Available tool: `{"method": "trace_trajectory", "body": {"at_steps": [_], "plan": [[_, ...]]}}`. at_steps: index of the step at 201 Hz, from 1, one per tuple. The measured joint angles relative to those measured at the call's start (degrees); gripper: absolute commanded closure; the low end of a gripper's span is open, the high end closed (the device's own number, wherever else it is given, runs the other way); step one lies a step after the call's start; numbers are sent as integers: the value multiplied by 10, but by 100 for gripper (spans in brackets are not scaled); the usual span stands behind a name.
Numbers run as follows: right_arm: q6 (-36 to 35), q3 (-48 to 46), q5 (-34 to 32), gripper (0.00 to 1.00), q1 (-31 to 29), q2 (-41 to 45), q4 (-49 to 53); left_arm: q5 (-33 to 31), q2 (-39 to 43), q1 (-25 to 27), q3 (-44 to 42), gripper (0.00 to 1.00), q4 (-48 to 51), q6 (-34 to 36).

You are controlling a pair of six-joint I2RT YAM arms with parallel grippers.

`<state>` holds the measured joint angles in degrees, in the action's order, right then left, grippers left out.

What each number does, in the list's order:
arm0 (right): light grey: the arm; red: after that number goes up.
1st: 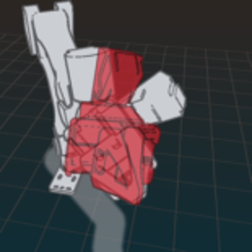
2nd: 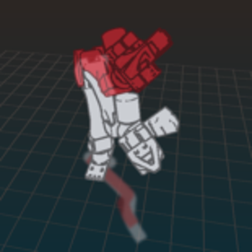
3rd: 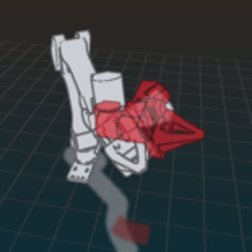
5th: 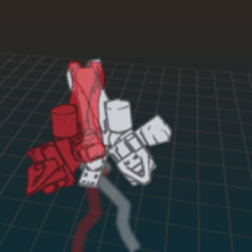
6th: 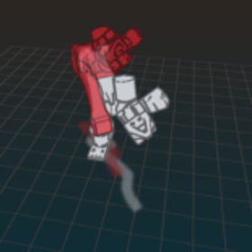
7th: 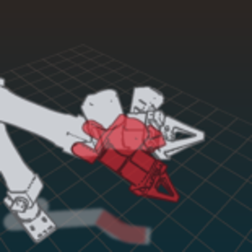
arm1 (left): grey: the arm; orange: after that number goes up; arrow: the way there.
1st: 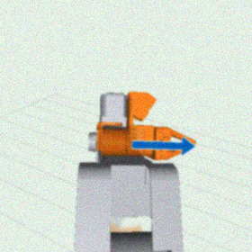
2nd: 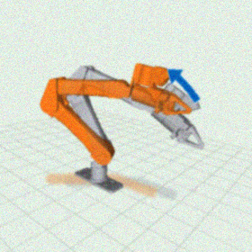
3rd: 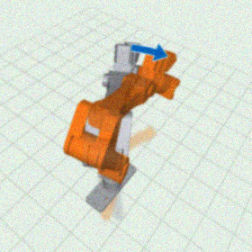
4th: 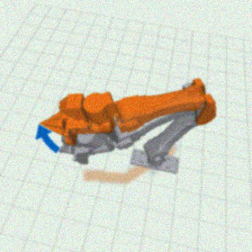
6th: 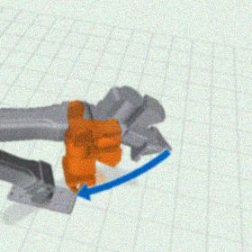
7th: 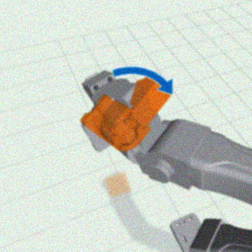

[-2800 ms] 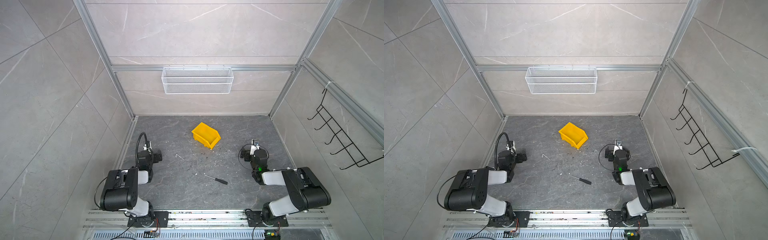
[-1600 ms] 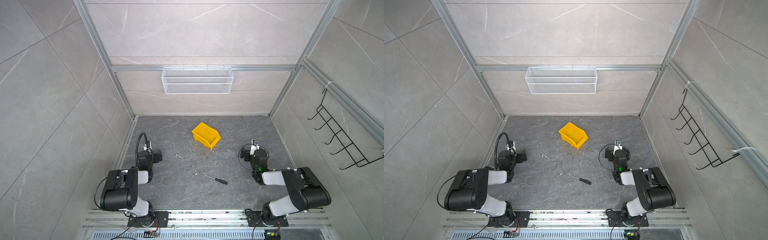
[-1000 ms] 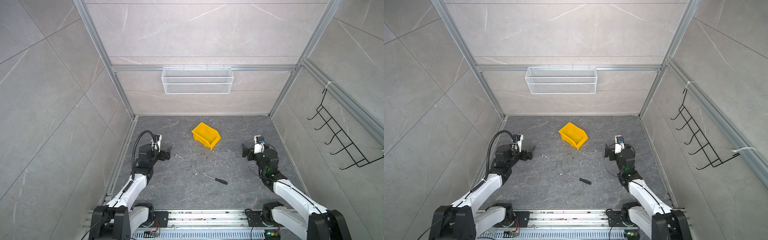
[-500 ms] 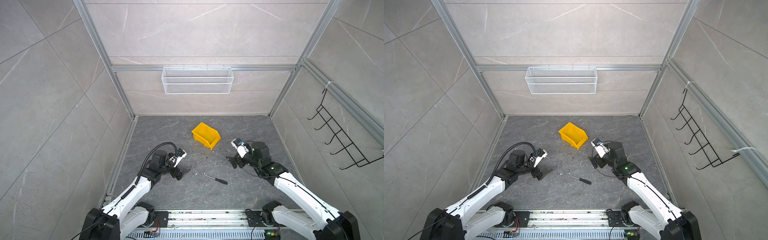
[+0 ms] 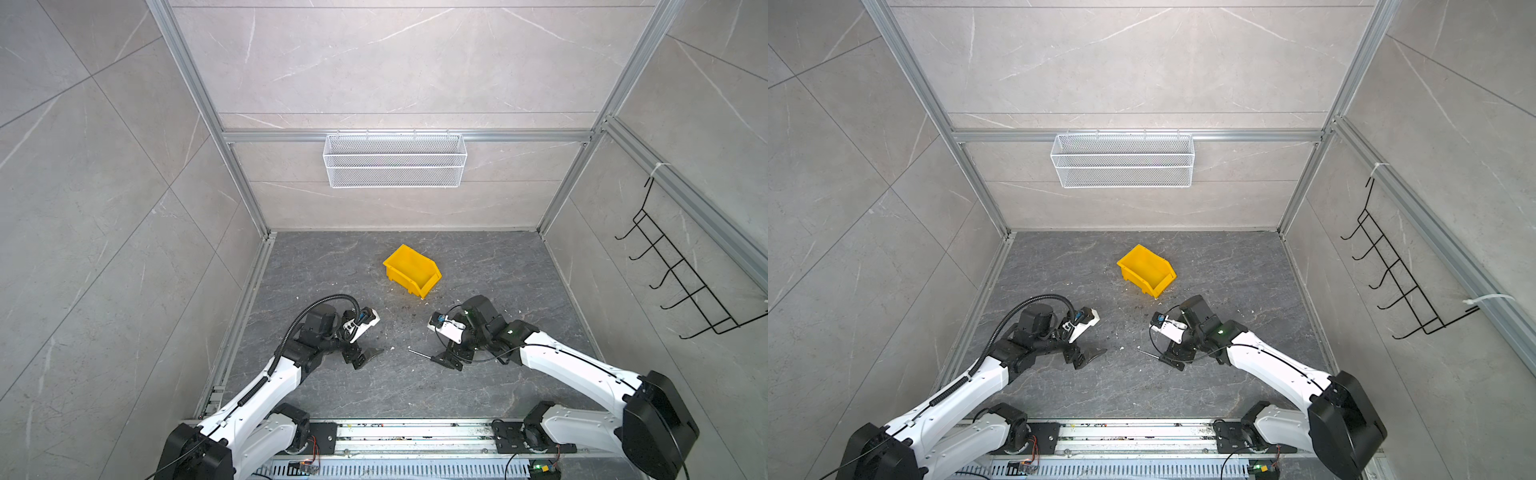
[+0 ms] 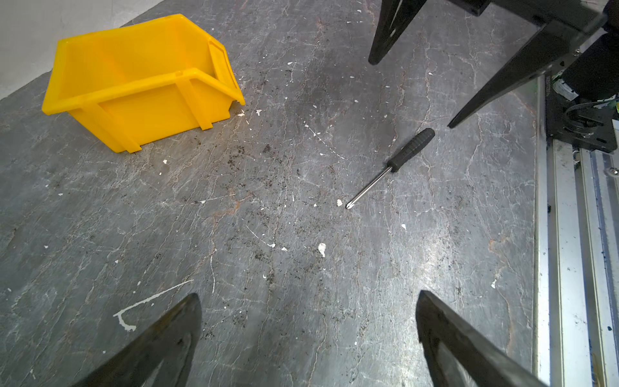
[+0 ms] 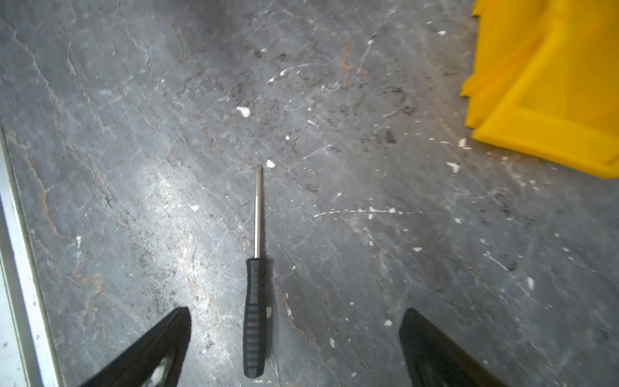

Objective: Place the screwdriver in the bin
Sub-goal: 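Lower the right gripper and close it on the black screwdriver handle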

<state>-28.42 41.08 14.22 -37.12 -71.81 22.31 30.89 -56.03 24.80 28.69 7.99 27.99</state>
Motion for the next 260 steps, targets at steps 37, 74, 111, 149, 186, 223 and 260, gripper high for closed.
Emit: {"method": "trace_trajectory", "body": {"at_steps": [37, 74, 111, 149, 186, 223, 260], "plan": [[-12, 0, -25, 1, -28, -45, 11, 8, 10, 5, -9, 0, 9, 25], [0, 3, -66, 1, -40, -93, 17, 9, 15, 8, -11, 0, 15, 40], [4, 5, -91, 4, -43, -113, 22, 9, 18, 15, -13, 0, 25, 50], [10, 18, -110, 12, -45, -136, 28, 9, 20, 17, -13, 0, 28, 55], [23, 21, -118, 28, -45, -145, 33, 9, 22, 19, -13, 0, 28, 56], [33, 26, -109, 54, -46, -153, 40, 9, 22, 20, -13, 0, 28, 57], [30, 30, -101, 91, -48, -158, 49, 9, 22, 20, -13, 0, 28, 57]]}}
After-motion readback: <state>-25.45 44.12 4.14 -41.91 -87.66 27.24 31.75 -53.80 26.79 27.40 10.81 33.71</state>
